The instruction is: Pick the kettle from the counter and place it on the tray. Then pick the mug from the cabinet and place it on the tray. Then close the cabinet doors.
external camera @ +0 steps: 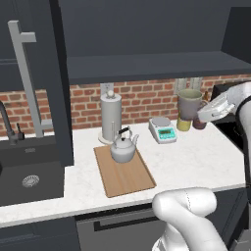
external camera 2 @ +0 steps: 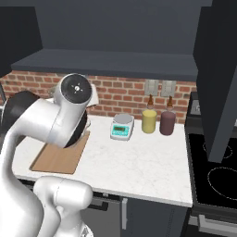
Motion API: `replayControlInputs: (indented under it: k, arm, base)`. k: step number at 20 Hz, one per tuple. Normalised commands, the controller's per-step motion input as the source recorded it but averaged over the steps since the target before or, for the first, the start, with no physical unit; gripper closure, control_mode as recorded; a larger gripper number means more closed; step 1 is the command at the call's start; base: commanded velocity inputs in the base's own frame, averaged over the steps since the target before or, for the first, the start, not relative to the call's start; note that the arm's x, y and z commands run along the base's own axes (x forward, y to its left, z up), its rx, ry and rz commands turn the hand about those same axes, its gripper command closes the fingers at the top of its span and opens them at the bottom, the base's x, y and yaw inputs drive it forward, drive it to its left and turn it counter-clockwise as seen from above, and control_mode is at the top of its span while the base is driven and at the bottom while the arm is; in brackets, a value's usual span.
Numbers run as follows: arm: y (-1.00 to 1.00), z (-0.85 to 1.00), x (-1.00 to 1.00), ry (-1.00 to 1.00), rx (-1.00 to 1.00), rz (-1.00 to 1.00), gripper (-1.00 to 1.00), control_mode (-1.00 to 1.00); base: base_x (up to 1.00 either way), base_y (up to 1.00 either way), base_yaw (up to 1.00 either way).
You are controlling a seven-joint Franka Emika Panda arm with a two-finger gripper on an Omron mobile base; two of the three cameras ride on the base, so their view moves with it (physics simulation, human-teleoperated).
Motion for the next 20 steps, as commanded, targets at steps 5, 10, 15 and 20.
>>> replayControlInputs:
  k: [5, 10, 15, 20]
  arm:
    - [0.38, -0.54, -0.34, 0.0, -0.1, 0.09, 1.0, -1.0]
    - [0.36, -0.63, -0.22, 0.0, -0.1, 0.11, 1.0, -1.0]
    - [0.14, -0.46, -0.01, 0.0, -0.02, 0.13, 1.0, -1.0]
    - [0.21, -0.56, 0.02, 0.0, -0.05, 0.21, 1.0, -1.0]
  base:
    - [0.0, 0.0, 0.0]
    - [0.0, 0.0, 0.0]
    - [0.0, 0.0, 0.0]
    - [0.0, 0.0, 0.0]
